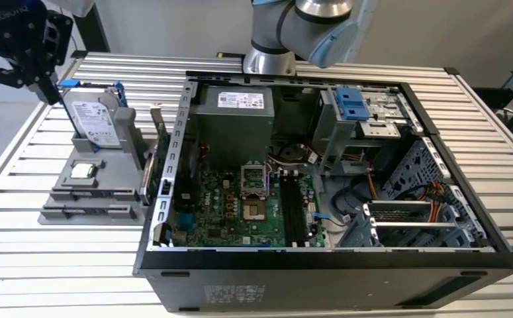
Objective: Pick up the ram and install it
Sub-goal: 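Pick up the ram and move it above insertion slot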
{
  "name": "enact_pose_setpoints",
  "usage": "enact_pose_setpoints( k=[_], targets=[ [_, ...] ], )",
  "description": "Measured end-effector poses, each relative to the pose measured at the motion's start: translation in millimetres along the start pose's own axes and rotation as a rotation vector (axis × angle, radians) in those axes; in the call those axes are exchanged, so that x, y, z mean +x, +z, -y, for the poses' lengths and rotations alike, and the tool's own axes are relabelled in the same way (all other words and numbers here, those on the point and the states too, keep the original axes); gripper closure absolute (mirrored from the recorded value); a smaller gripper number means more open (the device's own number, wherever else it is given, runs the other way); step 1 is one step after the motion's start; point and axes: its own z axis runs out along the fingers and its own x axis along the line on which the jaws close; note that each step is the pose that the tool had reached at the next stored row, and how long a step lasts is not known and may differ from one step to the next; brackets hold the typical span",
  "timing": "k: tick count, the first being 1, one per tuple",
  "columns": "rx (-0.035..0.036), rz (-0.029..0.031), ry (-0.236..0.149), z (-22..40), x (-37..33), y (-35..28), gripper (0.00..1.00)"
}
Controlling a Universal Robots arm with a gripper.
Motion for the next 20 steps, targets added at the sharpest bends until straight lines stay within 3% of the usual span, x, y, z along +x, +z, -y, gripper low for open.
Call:
enact_pose_setpoints(
  k=[16,20],
  targets=[
    [-0.0014,-0.0107,-0.253,0.0,0.0,0.0,1.0],
    [-0.0011,-0.012,-0.29,0.0,0.0,0.1,1.0]
  ],
)
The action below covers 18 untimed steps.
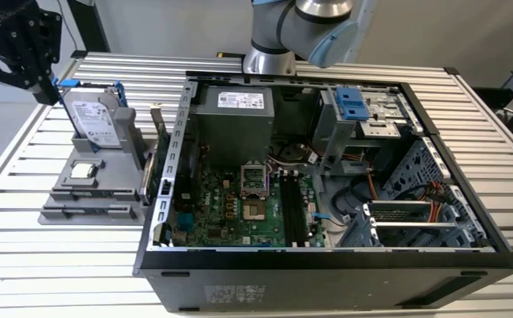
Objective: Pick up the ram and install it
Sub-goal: 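Pick up the ram and move it above insertion slot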
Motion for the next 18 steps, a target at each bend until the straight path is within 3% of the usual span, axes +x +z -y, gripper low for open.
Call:
enact_pose_setpoints(
  k=[2,12,15,18],
  targets=[
    [0.0003,-0.0007,-0.015,0.0,0.0,0.2,1.0],
    [0.0036,-0.0067,-0.191,0.1,0.0,2.5,1.0],
    [0.0178,-0.0048,-0.218,0.1,-0.2,3.8,1.0],
    [0.0216,-0.0007,-0.241,0.1,-0.2,3.8,1.0]
  ],
)
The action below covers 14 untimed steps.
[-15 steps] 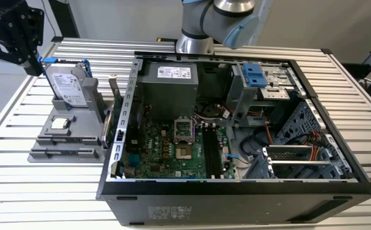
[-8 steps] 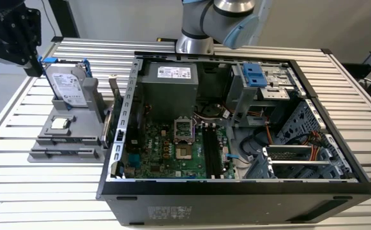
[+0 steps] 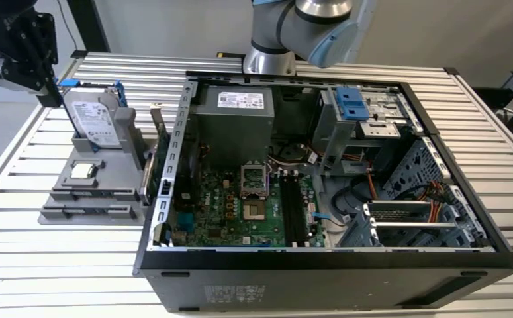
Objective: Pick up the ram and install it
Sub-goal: 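Pick up the ram and move it above insertion slot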
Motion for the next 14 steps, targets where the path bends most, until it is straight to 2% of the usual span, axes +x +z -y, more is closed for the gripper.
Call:
enact_pose_setpoints(
  k=[2,5,11,14],
  targets=[
    [0.0009,0.0037,-0.012,-0.1,0.1,0.1,1.0],
    [0.004,0.0264,-0.025,-0.1,0.0,0.5,1.0],
    [0.0041,0.0279,-0.026,0.0,0.1,0.8,1.0],
    [0.0042,0.028,-0.026,0.0,1.3,4.3,1.0]
  ],
)
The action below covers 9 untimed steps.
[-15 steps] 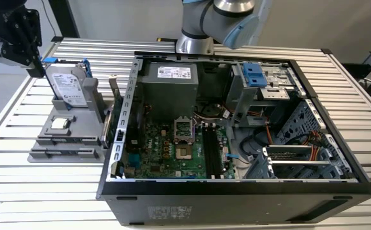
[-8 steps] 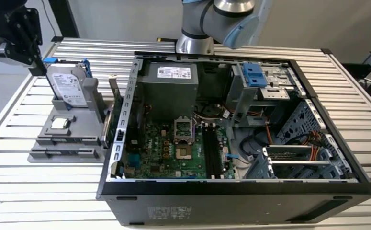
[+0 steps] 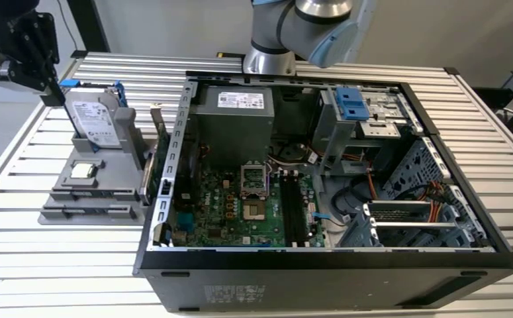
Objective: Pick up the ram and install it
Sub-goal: 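Pick up the ram and move it above insertion slot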
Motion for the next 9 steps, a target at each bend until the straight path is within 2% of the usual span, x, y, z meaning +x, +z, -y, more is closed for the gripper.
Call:
enact_pose_setpoints(
  k=[9],
  targets=[
    [-0.0001,-0.0001,0.0,-0.5,12.0,15.6,1.0]
  ],
)
